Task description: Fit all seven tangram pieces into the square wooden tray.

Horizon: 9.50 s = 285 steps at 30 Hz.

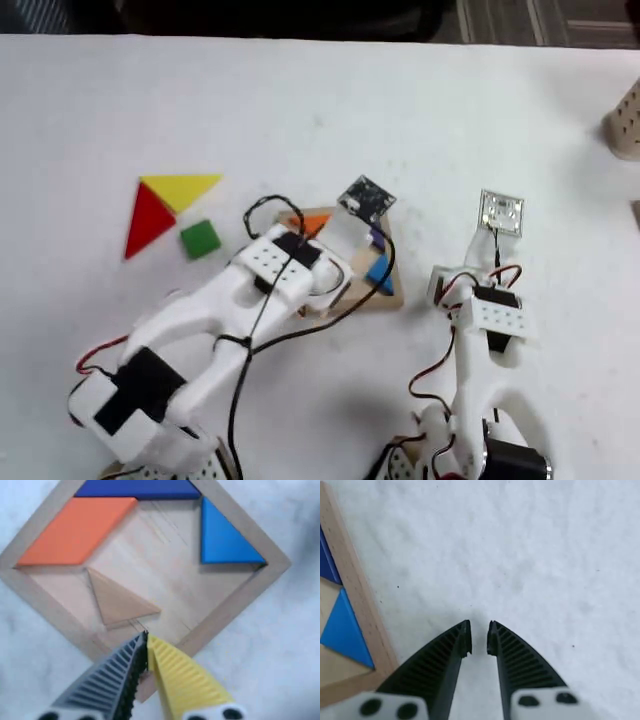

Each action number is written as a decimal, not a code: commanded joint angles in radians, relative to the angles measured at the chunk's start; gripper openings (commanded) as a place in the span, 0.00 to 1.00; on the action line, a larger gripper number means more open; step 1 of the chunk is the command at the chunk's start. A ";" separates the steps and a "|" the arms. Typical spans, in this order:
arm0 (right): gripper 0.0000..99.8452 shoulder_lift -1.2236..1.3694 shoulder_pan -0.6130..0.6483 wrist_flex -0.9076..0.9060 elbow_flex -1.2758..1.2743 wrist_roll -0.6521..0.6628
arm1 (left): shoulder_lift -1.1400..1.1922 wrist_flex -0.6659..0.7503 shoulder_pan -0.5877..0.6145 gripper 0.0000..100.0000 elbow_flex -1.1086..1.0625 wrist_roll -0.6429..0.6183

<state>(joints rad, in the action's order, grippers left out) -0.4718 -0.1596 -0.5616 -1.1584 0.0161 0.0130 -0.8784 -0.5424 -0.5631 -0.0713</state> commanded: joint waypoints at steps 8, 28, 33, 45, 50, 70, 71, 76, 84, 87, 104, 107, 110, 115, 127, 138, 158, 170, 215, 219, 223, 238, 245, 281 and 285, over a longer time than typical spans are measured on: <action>0.06 -0.028 0.007 0.022 0.008 0.012 | 0.170 0.123 -0.005 0.02 0.137 0.002; 0.06 -0.028 0.007 0.022 0.008 0.012 | 0.007 0.009 0.015 0.02 0.120 0.006; 0.06 -0.028 0.007 0.022 0.008 0.012 | -0.008 0.049 0.124 0.02 0.034 0.005; 0.06 -0.028 0.005 0.019 0.008 0.012 | 0.265 0.020 0.153 0.02 0.256 0.002; 0.06 -0.028 0.005 0.019 0.008 0.012 | 0.265 0.018 0.077 0.02 0.256 0.002; 0.06 -0.028 0.007 0.021 0.008 0.012 | -0.019 -0.072 0.082 0.02 0.152 0.002; 0.06 -0.028 0.007 0.021 0.008 0.012 | -0.054 -0.038 0.070 0.02 0.109 0.003; 0.06 -0.028 0.007 0.021 0.008 0.012 | -0.085 0.117 -0.051 0.02 -0.044 0.003; 0.06 -0.028 0.007 0.021 0.008 0.012 | 0.128 0.118 -0.085 0.02 0.098 0.002; 0.06 -0.028 0.007 0.021 0.008 0.012 | 0.226 0.112 -0.050 0.02 0.186 0.000; 0.06 -0.028 0.007 0.021 0.008 0.012 | 0.328 0.138 0.022 0.02 0.373 -0.049; 0.06 -0.028 0.007 0.021 0.008 0.012 | 0.320 0.150 0.022 0.02 0.373 -0.049; 0.06 -0.028 0.007 0.021 0.008 0.012 | 0.315 0.141 0.022 0.02 0.376 -0.049; 0.06 -0.028 0.007 0.021 0.008 0.012 | 0.186 0.044 0.018 0.02 0.341 -0.048; 0.06 -0.028 0.007 0.021 0.008 0.012 | 0.128 0.112 0.044 0.02 0.104 -0.048; 0.06 -0.028 0.007 0.021 0.008 0.012 | 0.348 0.109 0.079 0.02 0.351 -0.049; 0.06 -0.028 0.007 0.021 0.008 0.012 | 0.093 -0.181 0.084 0.02 0.331 -0.041; 0.06 -0.028 0.007 0.021 0.008 0.012 | -0.283 -0.180 0.558 0.03 0.114 -0.044; 0.06 -0.028 0.007 0.016 0.008 0.012 | 0.398 -0.242 0.653 0.02 0.471 -0.353; 0.06 -0.028 0.007 0.016 0.008 0.012 | 0.397 -0.253 0.650 0.02 0.474 -0.318; 0.06 -0.028 0.007 0.016 0.008 0.012 | 0.397 -0.377 0.648 0.02 0.578 -0.315; 0.06 -0.028 0.007 0.018 0.008 0.012 | 0.397 -0.491 0.618 0.18 0.660 -0.210; 0.06 -0.028 0.007 0.016 0.008 0.012 | 0.414 -0.430 0.674 0.28 0.637 -0.203; 0.06 -0.028 0.007 0.016 0.008 0.012 | 0.562 -0.551 0.642 0.03 0.796 -0.130; 0.06 -0.028 0.007 0.016 0.008 0.012 | 0.568 -0.620 0.631 0.03 0.864 -0.130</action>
<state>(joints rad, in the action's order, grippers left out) -0.4718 -0.1596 -0.5616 -1.1584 0.0176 0.5777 -1.4569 0.1097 0.2608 -0.2079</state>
